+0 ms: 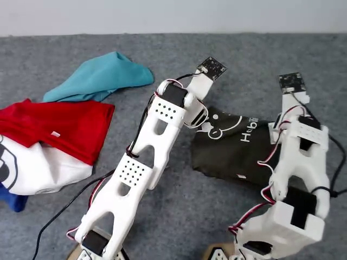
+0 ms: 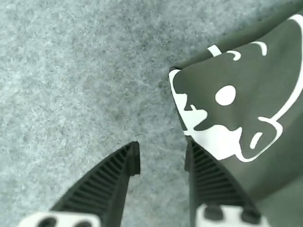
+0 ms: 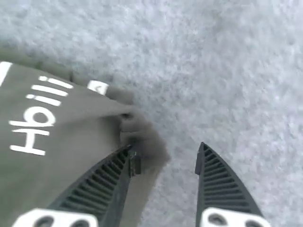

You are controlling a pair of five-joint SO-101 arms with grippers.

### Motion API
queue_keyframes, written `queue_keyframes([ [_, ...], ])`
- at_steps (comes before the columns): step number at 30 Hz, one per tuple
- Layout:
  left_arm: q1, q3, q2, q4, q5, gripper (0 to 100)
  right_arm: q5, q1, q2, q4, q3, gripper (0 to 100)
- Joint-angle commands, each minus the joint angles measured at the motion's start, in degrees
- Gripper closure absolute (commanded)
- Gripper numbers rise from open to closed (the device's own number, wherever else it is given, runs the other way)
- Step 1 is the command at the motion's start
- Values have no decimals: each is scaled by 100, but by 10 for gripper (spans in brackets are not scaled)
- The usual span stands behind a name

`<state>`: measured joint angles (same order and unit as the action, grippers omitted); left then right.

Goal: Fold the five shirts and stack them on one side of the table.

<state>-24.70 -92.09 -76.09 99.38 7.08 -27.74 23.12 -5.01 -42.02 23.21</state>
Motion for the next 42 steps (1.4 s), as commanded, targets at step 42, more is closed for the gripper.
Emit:
queue_keyframes([
  [42,378,75,-440,114,-18,844,-35,1042,233,-303,-457,800],
])
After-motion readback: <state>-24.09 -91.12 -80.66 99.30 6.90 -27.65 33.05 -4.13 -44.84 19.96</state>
